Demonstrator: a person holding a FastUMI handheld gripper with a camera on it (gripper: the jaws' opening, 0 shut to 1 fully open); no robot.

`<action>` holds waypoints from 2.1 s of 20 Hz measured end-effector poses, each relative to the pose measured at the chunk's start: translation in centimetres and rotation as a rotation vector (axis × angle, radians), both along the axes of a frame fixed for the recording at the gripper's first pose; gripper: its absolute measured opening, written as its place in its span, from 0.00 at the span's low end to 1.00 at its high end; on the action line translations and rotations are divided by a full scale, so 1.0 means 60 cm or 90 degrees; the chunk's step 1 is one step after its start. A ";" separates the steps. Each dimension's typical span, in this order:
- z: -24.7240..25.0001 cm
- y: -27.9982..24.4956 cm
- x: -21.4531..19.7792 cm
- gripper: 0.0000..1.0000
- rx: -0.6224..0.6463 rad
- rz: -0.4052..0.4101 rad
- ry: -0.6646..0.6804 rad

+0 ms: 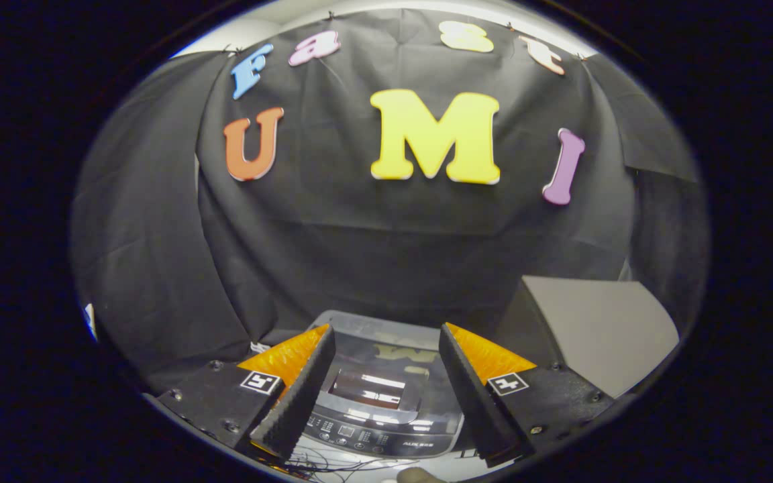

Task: Put the clothes into the washing machine and then close the washing machine lid.

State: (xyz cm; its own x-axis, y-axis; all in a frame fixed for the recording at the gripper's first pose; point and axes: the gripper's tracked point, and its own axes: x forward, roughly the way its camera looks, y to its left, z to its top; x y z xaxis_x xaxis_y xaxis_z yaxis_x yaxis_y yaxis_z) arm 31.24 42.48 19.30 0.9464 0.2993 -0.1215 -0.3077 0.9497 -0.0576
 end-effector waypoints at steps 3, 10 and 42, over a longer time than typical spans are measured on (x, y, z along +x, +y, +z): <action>0.060 -0.036 -0.060 0.97 0.031 0.017 -0.051; 0.147 -0.210 -0.158 1.00 0.070 -0.014 -0.140; -0.253 -0.773 -0.451 1.00 0.055 -0.145 -0.050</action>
State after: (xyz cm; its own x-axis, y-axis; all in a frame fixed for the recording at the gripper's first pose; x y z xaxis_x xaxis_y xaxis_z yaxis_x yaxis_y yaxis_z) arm 4.17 -3.93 4.15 0.9961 0.0836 -0.0278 -0.0833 0.9965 0.0120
